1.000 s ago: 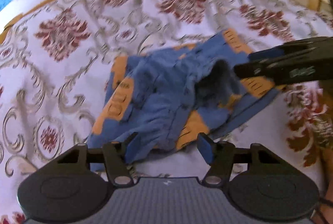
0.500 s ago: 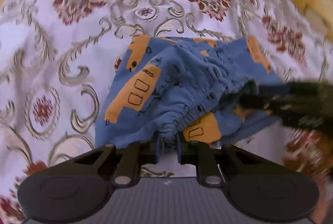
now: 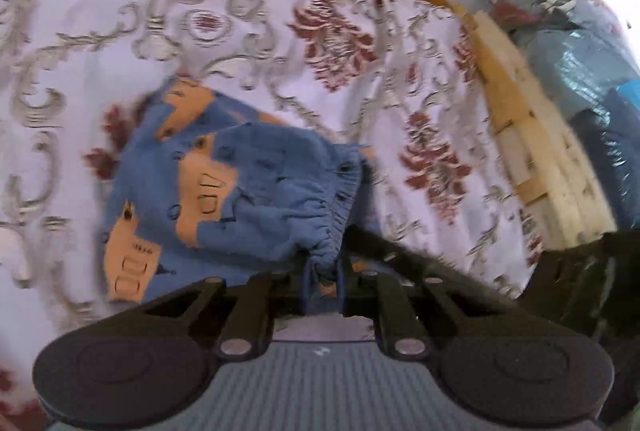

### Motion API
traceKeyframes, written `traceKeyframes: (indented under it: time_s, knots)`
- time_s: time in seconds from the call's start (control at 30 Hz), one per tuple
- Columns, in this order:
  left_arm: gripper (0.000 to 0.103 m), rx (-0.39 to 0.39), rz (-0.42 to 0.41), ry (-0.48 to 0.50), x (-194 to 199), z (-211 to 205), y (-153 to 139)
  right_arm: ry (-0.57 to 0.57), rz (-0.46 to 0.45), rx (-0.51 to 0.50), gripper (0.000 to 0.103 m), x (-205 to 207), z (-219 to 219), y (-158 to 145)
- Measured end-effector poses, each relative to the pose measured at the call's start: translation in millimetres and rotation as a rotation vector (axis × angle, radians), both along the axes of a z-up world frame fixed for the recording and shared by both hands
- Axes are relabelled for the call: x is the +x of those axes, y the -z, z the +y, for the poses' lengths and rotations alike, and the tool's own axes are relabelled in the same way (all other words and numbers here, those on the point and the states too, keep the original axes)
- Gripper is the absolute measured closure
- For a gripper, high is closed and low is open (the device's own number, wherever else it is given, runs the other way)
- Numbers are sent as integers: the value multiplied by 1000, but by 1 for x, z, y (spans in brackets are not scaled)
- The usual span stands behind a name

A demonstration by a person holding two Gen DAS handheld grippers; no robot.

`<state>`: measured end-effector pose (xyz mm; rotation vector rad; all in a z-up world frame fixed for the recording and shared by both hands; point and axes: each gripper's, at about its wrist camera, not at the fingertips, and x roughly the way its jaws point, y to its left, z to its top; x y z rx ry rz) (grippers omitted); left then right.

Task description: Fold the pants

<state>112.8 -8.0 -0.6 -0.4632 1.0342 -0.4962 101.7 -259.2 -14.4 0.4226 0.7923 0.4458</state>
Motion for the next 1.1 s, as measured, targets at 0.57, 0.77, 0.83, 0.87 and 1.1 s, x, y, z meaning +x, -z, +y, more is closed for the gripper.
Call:
traceKeyframes:
  time_s: [0.57,0.77,0.83,0.87,1.1]
  knots:
    - [37,-47,-2,17,-12,-12,49,144,61,76,32,10,-40,16]
    - [29,261,-297,126,-40,-67,37,65,46,71,25,31,-30,15]
    - [28,314,-312,125,-36,-84,42,31,63,39,25,38,-22,20]
    - [27,326,-304,125,-35,-90,44,15,74,21,28,43,-18,22]
    - [67,424,-246,111,-26,-96,50,-11,85,-13,90,51,-9,16]
